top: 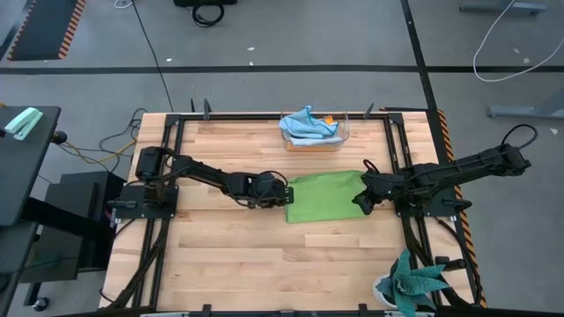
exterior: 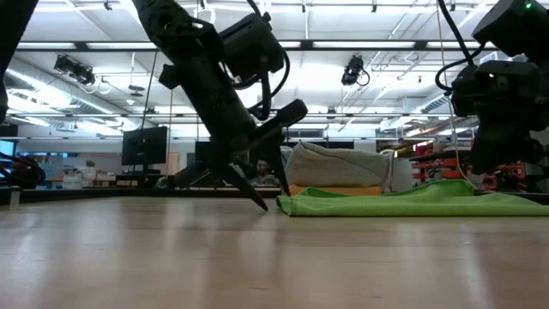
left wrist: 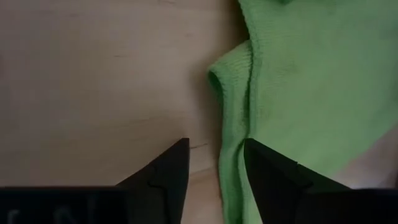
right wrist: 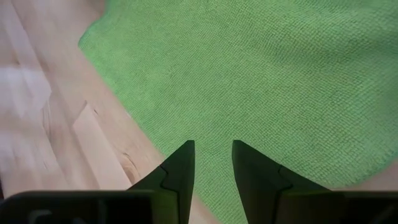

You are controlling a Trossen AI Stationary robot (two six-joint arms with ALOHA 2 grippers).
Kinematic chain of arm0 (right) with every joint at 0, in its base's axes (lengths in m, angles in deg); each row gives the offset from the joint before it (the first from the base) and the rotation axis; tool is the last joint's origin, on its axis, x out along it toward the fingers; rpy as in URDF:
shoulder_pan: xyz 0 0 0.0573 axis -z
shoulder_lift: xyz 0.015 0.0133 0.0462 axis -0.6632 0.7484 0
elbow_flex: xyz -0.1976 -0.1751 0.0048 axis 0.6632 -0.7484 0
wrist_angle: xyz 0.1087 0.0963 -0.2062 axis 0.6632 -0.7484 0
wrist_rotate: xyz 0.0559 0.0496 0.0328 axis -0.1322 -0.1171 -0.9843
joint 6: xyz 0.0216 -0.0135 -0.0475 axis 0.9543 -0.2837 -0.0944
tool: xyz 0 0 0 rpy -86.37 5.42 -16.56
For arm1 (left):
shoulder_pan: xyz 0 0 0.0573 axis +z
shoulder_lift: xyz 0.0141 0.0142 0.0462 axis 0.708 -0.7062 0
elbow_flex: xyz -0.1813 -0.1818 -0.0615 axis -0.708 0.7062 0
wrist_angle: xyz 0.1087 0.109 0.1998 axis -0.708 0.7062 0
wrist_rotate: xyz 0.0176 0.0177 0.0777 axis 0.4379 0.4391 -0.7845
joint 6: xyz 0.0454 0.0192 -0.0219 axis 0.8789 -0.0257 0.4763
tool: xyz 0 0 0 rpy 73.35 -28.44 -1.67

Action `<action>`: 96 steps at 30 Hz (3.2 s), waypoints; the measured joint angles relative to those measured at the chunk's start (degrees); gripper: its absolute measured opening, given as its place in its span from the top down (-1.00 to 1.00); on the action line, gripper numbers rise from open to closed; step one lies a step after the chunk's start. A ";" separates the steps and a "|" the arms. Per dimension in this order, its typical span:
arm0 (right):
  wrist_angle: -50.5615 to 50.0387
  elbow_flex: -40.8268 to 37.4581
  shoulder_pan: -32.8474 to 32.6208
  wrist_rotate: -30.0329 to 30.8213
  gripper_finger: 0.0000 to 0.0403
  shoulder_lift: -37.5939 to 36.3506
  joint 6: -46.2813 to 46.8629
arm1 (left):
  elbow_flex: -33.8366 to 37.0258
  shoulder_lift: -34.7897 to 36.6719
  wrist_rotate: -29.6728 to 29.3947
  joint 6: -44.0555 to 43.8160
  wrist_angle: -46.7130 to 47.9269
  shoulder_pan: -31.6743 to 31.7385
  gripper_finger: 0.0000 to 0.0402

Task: Fold microfiber towels
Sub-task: Fold the green microfiber cloth

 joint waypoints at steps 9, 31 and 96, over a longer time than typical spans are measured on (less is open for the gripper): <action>0.55 0.00 0.00 -0.33 0.43 -0.05 -0.08 | -0.02 -1.65 0.78 -0.59 -5.49 0.63 0.06; 1.69 0.00 -0.04 -0.81 0.43 -0.06 0.08 | -0.15 -6.79 1.64 -1.77 -16.41 1.04 0.09; 19.11 2.66 0.52 -2.54 1.00 30.74 1.22 | -9.11 -2.79 -4.43 18.55 -20.31 -0.06 0.96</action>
